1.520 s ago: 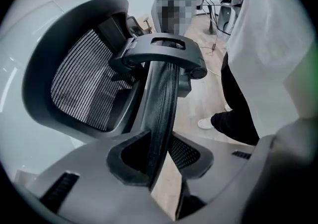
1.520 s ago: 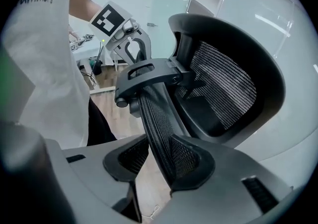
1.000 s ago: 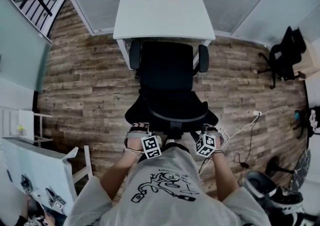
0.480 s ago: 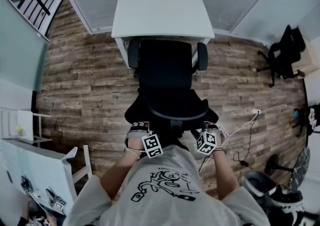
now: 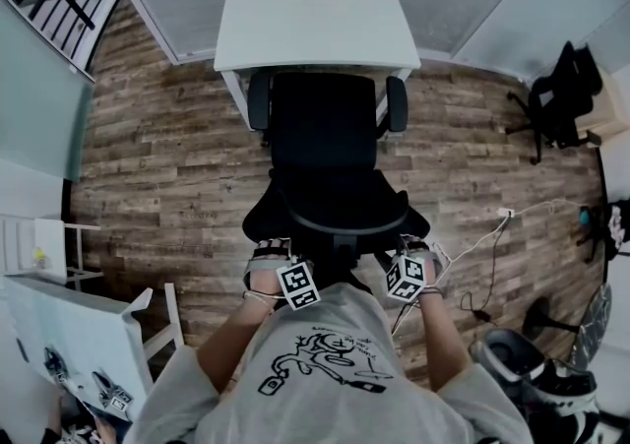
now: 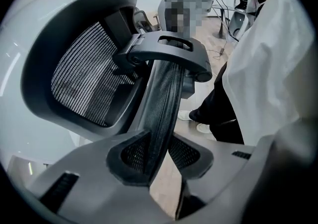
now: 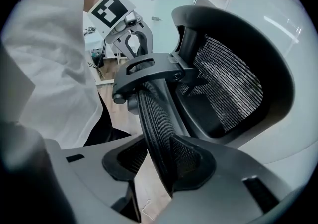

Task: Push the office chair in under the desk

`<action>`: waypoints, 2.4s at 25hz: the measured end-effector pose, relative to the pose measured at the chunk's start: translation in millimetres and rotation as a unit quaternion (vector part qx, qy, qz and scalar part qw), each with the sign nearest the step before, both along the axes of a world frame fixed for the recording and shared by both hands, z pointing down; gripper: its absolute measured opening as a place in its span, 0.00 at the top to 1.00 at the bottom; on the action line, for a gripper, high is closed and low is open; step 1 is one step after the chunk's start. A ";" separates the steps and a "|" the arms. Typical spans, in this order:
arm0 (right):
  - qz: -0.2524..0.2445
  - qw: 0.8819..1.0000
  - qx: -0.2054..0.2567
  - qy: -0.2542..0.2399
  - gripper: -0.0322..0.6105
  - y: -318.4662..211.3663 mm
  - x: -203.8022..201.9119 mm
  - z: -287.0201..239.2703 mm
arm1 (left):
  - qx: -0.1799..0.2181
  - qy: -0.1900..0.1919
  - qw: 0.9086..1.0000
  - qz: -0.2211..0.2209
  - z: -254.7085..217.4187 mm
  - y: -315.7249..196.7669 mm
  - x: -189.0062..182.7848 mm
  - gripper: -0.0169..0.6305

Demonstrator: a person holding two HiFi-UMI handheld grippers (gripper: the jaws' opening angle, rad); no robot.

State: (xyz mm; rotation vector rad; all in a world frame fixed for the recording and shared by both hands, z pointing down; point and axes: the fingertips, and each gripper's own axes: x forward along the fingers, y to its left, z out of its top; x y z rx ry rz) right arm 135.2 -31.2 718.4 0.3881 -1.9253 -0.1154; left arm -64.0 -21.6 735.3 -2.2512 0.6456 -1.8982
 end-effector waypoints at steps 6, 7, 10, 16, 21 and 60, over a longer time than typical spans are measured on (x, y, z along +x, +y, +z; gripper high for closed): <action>-0.001 1.000 0.004 0.007 0.69 6.7 -1.1 0.5 | -0.006 -0.003 1.000 -0.005 1.1 5.7 -0.8 0.80; -0.001 1.000 0.004 0.006 0.69 8.0 -1.4 0.2 | -0.008 -0.003 1.000 -0.006 1.0 7.2 -1.3 0.80; -0.003 1.000 0.007 0.002 0.69 10.6 -2.9 -0.2 | -0.011 -0.004 1.000 -0.011 0.7 11.0 -2.7 0.80; 0.001 1.000 0.009 0.010 0.68 12.0 1.2 0.8 | -0.014 -0.002 1.000 -0.014 0.9 14.7 1.2 0.80; 0.004 1.000 0.018 0.013 0.68 9.3 1.3 -2.0 | -0.016 -0.003 1.000 -0.017 -0.6 12.9 1.4 0.80; 0.021 0.999 0.019 0.025 0.66 -3.8 0.8 0.0 | -0.022 0.002 0.999 -0.027 -2.7 5.9 0.6 0.80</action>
